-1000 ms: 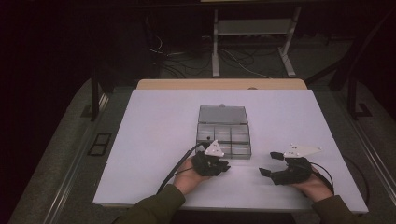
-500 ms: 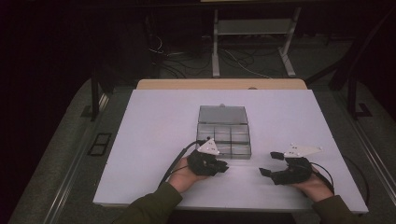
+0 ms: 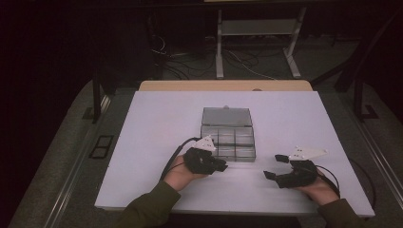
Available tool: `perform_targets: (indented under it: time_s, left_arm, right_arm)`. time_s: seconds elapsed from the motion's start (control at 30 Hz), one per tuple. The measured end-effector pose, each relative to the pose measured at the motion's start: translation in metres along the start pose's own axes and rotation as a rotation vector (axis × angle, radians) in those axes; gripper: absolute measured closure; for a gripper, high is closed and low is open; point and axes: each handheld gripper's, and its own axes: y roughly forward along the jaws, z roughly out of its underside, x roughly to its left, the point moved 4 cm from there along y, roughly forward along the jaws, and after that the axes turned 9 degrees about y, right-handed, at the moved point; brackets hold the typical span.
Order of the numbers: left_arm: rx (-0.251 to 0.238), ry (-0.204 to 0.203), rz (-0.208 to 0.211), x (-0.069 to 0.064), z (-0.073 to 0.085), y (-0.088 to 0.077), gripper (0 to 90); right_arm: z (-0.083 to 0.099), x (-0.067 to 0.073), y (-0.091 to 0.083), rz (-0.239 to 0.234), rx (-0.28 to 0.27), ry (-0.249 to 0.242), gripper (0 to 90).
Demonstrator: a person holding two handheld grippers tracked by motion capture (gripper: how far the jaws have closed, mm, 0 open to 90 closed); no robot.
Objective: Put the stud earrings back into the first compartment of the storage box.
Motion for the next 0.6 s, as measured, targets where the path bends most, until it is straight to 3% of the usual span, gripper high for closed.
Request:
perform_targets:
  time_s: [0.27, 0.6]
  left_arm:
    - [-0.015, -0.004, -0.016, 0.010, -0.004, -0.011, 78.8]
    - [-0.032, -0.009, -0.058, 0.031, -0.012, -0.022, 79.0]
  right_arm:
    - [0.000, 0.000, 0.000, -0.001, 0.000, 0.001, 19.6]
    - [0.000, 0.000, 0.001, 0.000, 0.001, -0.001, 19.6]
